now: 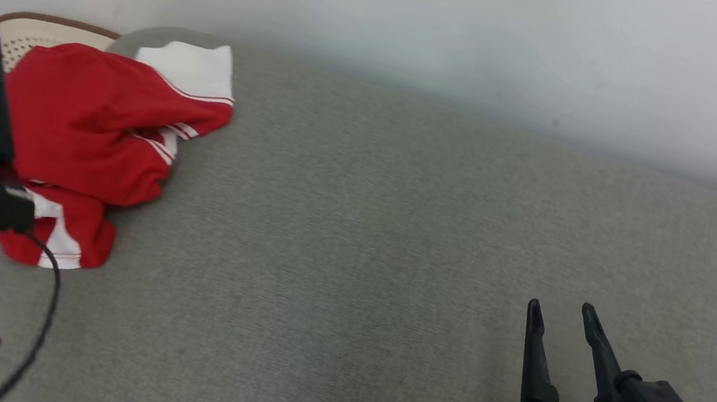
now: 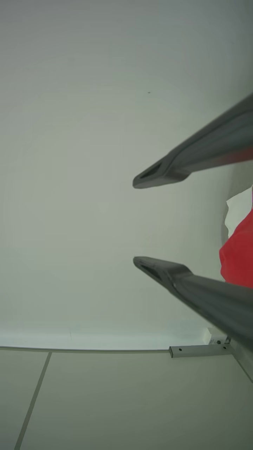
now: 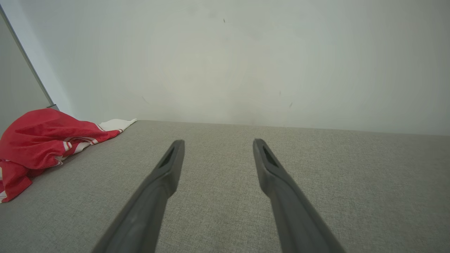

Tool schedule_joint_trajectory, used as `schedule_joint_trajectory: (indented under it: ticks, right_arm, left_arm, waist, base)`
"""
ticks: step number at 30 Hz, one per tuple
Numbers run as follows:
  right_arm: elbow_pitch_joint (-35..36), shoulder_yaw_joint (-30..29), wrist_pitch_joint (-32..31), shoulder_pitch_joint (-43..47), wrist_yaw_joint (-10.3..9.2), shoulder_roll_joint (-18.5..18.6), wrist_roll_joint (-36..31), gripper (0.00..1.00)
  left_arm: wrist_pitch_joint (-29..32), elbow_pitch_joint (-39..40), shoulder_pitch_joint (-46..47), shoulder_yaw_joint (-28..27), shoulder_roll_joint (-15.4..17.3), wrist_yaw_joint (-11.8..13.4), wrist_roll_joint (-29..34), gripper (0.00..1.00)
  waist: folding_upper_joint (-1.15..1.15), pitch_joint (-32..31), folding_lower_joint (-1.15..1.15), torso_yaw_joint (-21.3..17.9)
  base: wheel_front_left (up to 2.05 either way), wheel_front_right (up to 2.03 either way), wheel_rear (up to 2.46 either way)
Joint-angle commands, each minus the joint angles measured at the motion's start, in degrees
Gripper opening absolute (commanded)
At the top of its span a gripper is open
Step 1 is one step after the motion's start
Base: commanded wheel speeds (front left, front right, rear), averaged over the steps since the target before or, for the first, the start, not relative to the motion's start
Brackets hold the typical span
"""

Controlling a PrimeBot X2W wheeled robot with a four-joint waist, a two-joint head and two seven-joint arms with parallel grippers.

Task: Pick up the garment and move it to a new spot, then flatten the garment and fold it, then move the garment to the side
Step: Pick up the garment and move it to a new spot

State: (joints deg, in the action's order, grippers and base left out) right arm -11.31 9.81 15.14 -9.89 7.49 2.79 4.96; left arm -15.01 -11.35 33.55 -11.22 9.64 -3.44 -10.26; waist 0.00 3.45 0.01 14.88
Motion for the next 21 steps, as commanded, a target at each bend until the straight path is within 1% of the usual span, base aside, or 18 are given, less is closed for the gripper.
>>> schedule_joint_trajectory:
  ticks: [1, 7, 13, 17, 21]
  right_arm:
    - [-0.03, 0.07, 0.08, -0.35, 0.0, 0.17, -0.02, 1.0]
    - [0.6, -0.3, 0.08, -1.42, 0.0, 0.16, -0.34, 1.0]
    - [1.75, -0.37, 0.08, -2.26, 0.0, 0.17, -0.53, 1.0]
    - [2.36, -0.55, 0.08, -2.37, 0.0, 0.15, -0.32, 1.0]
    - [3.04, -0.9, 0.08, -2.71, 0.0, 0.16, -0.24, 1.0]
  left_arm:
    - [-0.2, -1.0, 1.63, -0.88, 0.67, -0.23, -0.3, 1.0]
    - [-0.2, -11.01, 9.41, -1.61, 3.92, -1.14, -0.8, 1.0]
    - [0.67, -22.13, 15.35, -1.4, 8.3, -1.7, -0.38, 1.0]
    - [1.76, -29.14, 17.78, -1.47, 11.06, -1.96, -0.61, 1.0]
    - [2.24, -35.24, 19.71, -1.47, 13.0, -2.55, -1.33, 1.0]
  waist:
    - [0.0, 3.36, -0.01, -4.23]
    - [0.0, 4.93, -0.01, -7.84]
    - [0.0, 6.89, -0.01, -11.36]
    - [0.0, 8.33, -0.01, -13.42]
    - [0.0, 9.59, -0.01, -15.04]
  base:
    - [0.0, 0.0, 0.0]
    - [0.0, 0.0, 0.0]
    - [0.0, 0.0, 0.0]
    - [0.0, 0.0, 0.0]
    - [0.0, 0.0, 0.0]
